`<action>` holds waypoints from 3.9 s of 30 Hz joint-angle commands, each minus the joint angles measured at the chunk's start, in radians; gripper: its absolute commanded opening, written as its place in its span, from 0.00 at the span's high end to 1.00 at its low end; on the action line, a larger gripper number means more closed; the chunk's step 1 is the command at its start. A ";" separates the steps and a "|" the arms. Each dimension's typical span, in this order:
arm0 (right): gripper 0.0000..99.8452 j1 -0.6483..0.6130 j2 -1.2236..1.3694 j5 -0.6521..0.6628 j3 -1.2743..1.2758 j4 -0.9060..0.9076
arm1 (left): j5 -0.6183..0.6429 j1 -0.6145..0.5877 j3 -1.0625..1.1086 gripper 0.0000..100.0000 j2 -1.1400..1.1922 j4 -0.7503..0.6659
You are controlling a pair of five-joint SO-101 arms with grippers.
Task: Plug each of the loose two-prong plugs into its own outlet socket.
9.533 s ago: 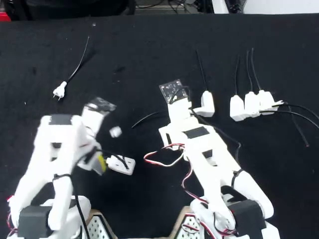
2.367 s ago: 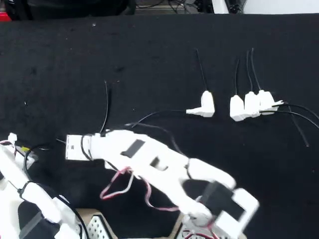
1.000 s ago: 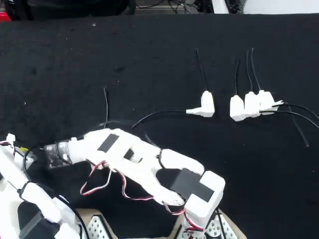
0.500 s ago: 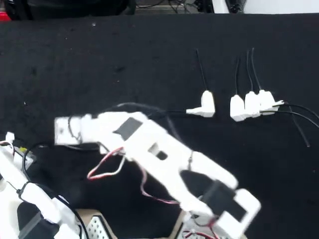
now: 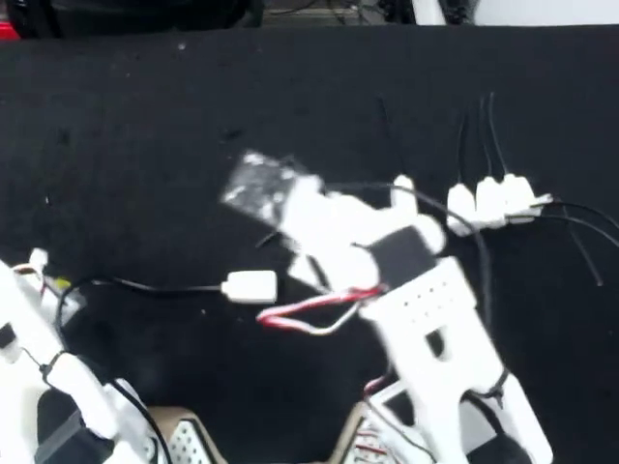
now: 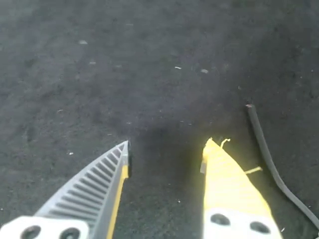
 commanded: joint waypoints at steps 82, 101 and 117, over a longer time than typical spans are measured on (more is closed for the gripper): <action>0.95 0.147 -0.036 0.095 0.783 -0.511 | -0.008 0.420 0.124 0.76 -0.031 -0.230; 0.85 0.017 0.004 0.061 0.794 -0.589 | -0.009 0.414 0.128 0.76 -0.032 -0.230; 0.89 0.018 0.005 0.109 0.788 -0.592 | -0.008 0.414 0.128 0.76 -0.032 -0.229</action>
